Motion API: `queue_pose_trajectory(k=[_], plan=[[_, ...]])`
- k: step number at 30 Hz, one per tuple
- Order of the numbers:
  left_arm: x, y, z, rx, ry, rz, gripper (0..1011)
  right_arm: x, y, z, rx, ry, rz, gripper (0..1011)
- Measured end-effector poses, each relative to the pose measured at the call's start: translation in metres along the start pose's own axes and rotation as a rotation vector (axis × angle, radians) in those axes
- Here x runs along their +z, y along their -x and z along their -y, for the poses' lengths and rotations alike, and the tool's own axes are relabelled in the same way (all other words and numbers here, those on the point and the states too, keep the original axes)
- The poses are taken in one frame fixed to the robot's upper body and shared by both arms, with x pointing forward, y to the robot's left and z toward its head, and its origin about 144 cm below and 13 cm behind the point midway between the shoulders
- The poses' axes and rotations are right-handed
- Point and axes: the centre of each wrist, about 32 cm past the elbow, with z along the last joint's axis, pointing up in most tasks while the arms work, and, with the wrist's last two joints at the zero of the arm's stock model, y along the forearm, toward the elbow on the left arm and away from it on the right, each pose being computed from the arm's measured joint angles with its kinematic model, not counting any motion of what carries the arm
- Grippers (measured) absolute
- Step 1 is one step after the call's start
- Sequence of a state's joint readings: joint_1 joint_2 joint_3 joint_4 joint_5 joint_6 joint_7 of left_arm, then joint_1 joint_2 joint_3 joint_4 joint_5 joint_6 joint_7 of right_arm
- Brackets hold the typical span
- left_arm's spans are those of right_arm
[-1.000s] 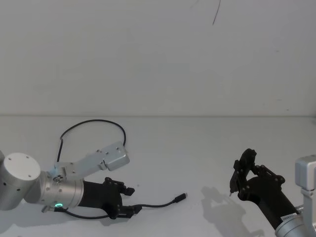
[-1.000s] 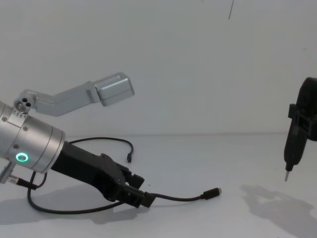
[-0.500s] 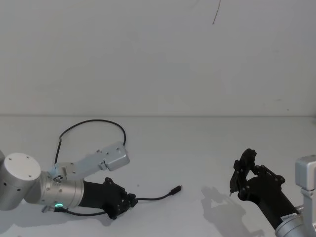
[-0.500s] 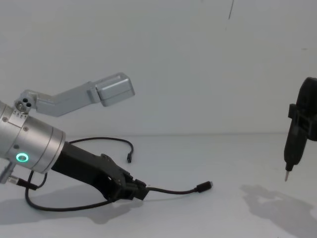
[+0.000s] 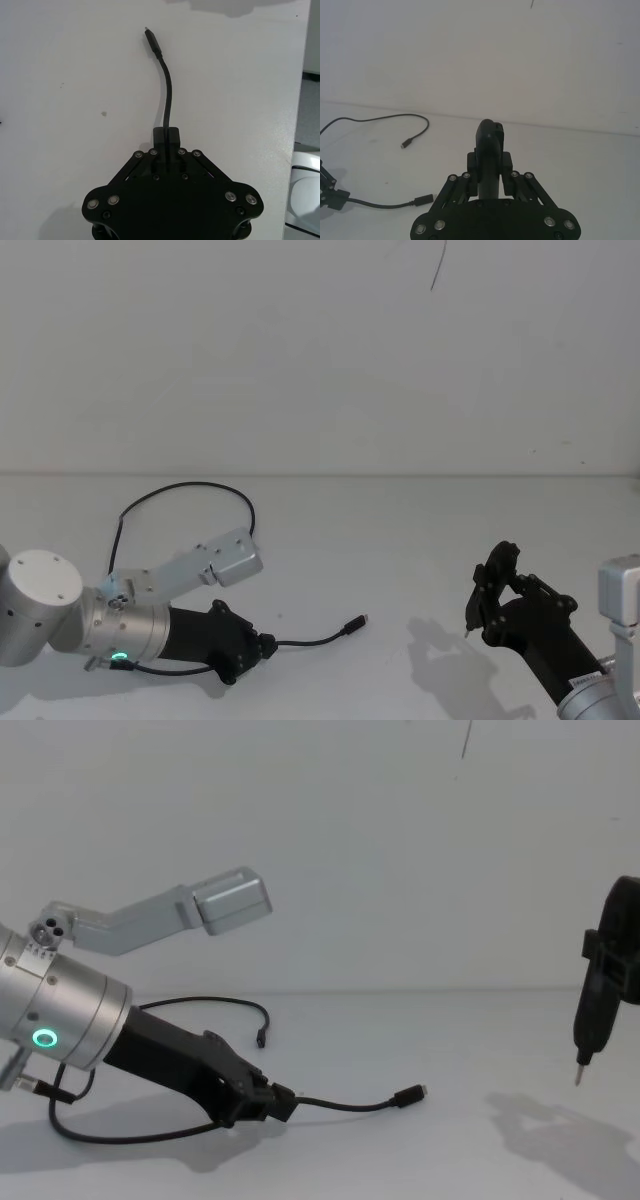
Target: Pick up the data cable with the one hand.
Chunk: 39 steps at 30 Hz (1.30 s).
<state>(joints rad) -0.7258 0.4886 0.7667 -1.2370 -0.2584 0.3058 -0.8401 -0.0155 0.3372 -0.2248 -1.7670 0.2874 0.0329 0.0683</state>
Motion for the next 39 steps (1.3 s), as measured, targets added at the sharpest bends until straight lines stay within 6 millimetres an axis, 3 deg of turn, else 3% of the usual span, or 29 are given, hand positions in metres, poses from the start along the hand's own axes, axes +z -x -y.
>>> queue_pose_trajectory(k=[12, 39], plan=[[0.004, 0.000, -0.002, -0.022, 0.056, 0.047, 39, 0.010, -0.002, 0.002, 0.031, -0.039, -0.013, 263], [0.020, -0.003, -0.037, -0.090, 0.277, 0.184, 39, 0.043, -0.005, 0.009, 0.056, -0.127, -0.069, 263]])
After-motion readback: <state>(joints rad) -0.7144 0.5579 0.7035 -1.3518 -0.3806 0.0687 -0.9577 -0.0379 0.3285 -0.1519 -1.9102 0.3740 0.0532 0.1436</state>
